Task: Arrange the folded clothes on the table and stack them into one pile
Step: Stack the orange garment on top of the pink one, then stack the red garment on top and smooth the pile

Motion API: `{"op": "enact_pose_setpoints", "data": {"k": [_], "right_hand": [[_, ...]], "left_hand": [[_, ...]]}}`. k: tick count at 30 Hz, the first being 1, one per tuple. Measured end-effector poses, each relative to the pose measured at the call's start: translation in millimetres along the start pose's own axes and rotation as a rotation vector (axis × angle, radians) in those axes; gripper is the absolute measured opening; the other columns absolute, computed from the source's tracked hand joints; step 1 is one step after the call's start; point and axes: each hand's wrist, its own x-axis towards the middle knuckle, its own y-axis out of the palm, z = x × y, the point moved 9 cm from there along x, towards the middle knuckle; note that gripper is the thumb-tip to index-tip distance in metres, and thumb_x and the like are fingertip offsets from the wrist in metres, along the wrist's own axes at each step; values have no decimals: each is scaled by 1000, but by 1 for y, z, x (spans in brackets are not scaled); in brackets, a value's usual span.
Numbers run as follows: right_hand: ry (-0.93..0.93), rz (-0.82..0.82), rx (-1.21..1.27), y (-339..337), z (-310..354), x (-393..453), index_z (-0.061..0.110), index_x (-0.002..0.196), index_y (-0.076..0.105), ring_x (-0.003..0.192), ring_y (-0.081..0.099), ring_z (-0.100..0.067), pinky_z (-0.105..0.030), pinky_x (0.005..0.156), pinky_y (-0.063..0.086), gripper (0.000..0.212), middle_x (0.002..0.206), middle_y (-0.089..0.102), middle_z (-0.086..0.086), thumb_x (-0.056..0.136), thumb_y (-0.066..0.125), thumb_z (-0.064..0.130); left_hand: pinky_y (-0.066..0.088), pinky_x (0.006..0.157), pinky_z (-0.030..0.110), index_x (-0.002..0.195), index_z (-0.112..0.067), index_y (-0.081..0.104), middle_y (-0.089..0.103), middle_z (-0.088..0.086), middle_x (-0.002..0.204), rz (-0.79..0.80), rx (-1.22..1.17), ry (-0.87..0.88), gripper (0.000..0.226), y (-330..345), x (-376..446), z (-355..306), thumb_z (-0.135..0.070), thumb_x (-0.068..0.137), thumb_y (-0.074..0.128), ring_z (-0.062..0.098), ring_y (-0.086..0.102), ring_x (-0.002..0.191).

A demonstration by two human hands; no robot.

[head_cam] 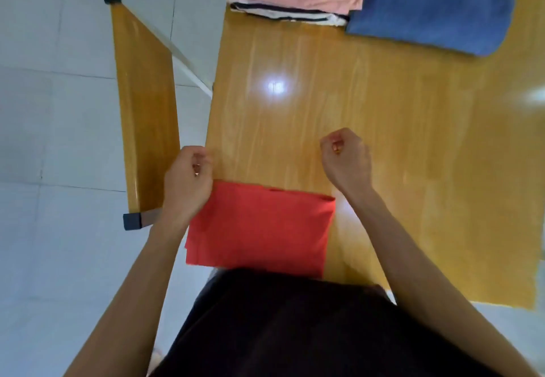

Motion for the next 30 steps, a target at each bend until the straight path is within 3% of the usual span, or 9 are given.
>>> {"op": "enact_pose_setpoints", "data": {"k": [4, 8, 11, 13, 15, 19, 23, 27, 30], "right_hand": [[97, 25, -101, -5, -49, -58, 18, 95, 70, 92, 69, -24, -27, 73, 42, 33, 88, 73, 3, 94, 55, 47], [234, 176, -180, 3, -67, -102, 17, 67, 63, 82, 66, -31, -34, 67, 44, 64, 70, 71, -4, 89, 41, 72], [272, 144, -91, 6, -67, -125, 18, 82, 65, 82, 61, -24, -34, 68, 42, 67, 80, 68, 1, 82, 45, 82], [298, 106, -6, 12, -67, -135, 14, 106, 64, 92, 60, -23, -34, 74, 45, 73, 98, 69, 0, 79, 54, 81], [329, 53, 71, 16, -66, -141, 7, 113, 62, 103, 61, -28, -33, 78, 44, 69, 107, 68, -7, 85, 58, 70], [364, -7, 178, 22, -65, -141, 7, 84, 68, 88, 67, -32, -37, 69, 46, 53, 83, 71, -10, 88, 61, 59], [325, -137, 314, 7, -59, -144, 8, 91, 62, 82, 63, -24, -34, 64, 45, 45, 88, 69, -8, 92, 61, 53], [255, -112, 343, 5, -50, -134, 10, 91, 53, 78, 56, -18, -30, 61, 40, 41, 83, 60, -1, 100, 50, 50], [227, -83, 316, 2, -42, -108, 11, 87, 52, 76, 54, -19, -30, 59, 37, 40, 78, 56, 2, 100, 50, 49]], "left_hand": [[44, 89, 33, 125, -14, 58, 65, 3, 120, -78, 114, -28, 38, -1, -34, 28, -40, 101, 46, 22, 60, 109], [51, 89, 53, 121, -12, 58, 64, 9, 115, -58, 242, -103, 70, 3, -47, 54, -69, 94, 26, 32, 61, 107], [54, 82, 53, 106, -11, 59, 64, 8, 101, -41, 274, -63, 81, 4, -53, 56, -79, 87, 18, 32, 62, 95], [55, 76, 48, 101, -9, 59, 64, 7, 92, 26, 261, -59, 80, 10, -55, 57, -79, 88, 22, 29, 64, 86], [53, 71, 42, 96, -7, 60, 65, 7, 86, 100, 212, -73, 75, 16, -56, 58, -76, 89, 30, 27, 65, 81], [45, 74, 38, 100, -8, 59, 62, 6, 95, 184, 140, -78, 64, 19, -51, 51, -66, 96, 34, 28, 60, 90], [38, 71, 34, 107, -11, 55, 59, 0, 94, 100, 76, 81, 57, 14, -50, 24, -62, 99, 32, 22, 56, 89], [43, 74, 36, 118, -12, 47, 57, 1, 104, 195, 16, 9, 59, 25, -38, 13, -65, 98, 30, 23, 56, 94], [41, 63, 31, 117, -13, 45, 57, 0, 101, 214, -6, 46, 55, 24, -21, 0, -63, 99, 30, 22, 58, 94]]}}
